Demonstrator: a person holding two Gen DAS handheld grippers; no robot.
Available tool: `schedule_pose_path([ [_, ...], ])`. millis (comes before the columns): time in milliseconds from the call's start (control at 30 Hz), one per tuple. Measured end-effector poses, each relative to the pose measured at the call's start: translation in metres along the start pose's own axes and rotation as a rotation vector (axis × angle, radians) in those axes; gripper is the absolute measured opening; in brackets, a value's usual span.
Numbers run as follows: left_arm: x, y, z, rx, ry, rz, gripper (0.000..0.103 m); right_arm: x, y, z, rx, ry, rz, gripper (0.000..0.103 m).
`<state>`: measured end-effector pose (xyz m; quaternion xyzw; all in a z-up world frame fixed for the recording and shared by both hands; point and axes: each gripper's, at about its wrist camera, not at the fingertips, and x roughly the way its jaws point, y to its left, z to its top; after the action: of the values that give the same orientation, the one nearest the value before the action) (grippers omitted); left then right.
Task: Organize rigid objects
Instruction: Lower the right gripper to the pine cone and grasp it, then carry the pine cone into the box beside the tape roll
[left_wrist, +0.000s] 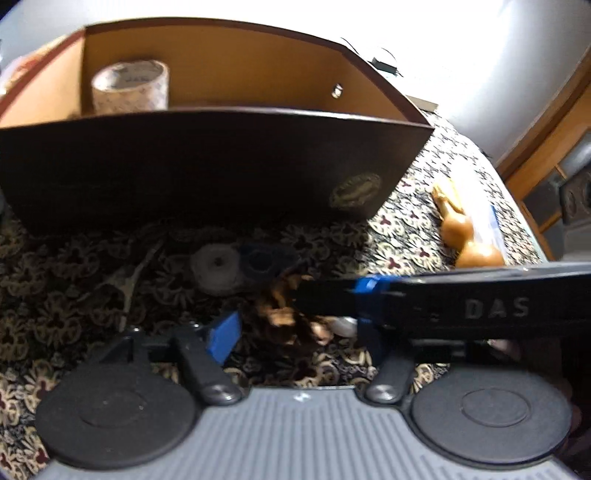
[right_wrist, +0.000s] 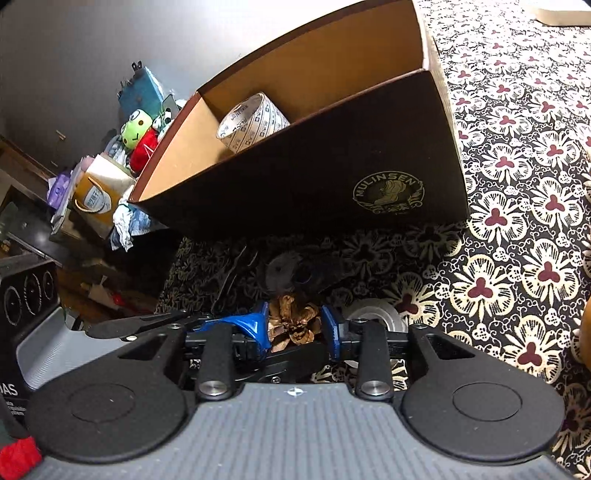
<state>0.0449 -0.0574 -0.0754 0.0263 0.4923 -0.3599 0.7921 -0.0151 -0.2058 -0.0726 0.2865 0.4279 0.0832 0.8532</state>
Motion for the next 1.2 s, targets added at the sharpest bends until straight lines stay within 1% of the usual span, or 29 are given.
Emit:
schedule_pose_path([
  [133,0.003,0.004,0.002,-0.012,0.015,-0.012,0.057,-0.001,-0.004,0.001,0.03,0.011,-0.004,0.013],
  [167,0.002,0.005,0.003,-0.012,0.017,-0.018,0.055,-0.003,-0.004,0.001,0.042,0.016,-0.001,0.013],
  [200,0.001,0.005,0.003,-0.008,0.02,-0.022,0.051,-0.005,-0.005,0.001,0.057,0.02,0.005,0.013],
  [300,-0.005,0.006,0.007,0.006,0.033,-0.042,0.049,-0.015,-0.002,0.0,0.081,0.016,0.011,0.013],
  [400,-0.017,0.005,0.011,0.034,0.029,-0.068,0.049,-0.032,0.007,0.002,0.066,-0.003,0.001,0.013],
  [500,-0.033,-0.002,0.016,0.095,0.009,-0.096,0.049,-0.051,0.023,0.005,0.038,-0.048,-0.007,0.013],
  [600,-0.053,-0.008,0.026,0.163,-0.032,-0.131,0.049,-0.067,0.039,0.014,0.016,-0.119,-0.017,0.013],
  [733,-0.076,-0.013,0.047,0.242,-0.12,-0.151,0.05,-0.083,0.057,0.035,-0.021,-0.223,-0.001,0.013],
  [833,-0.096,-0.01,0.067,0.279,-0.211,-0.154,0.05,-0.079,0.069,0.059,-0.072,-0.281,0.014,0.013],
  [900,-0.103,-0.004,0.082,0.287,-0.259,-0.144,0.05,-0.066,0.071,0.078,-0.087,-0.295,0.03,0.013],
  [967,-0.104,0.003,0.096,0.285,-0.289,-0.116,0.05,-0.047,0.07,0.096,-0.075,-0.278,0.055,0.013],
  [1033,-0.099,0.015,0.11,0.28,-0.3,-0.074,0.05,-0.022,0.066,0.112,-0.053,-0.233,0.078,0.012],
  [1100,-0.089,0.03,0.121,0.256,-0.279,-0.036,0.049,0.006,0.062,0.125,-0.019,-0.164,0.097,0.012],
  [1200,-0.069,0.061,0.133,0.198,-0.212,0.003,0.049,0.043,0.061,0.136,0.028,-0.062,0.116,0.012],
])
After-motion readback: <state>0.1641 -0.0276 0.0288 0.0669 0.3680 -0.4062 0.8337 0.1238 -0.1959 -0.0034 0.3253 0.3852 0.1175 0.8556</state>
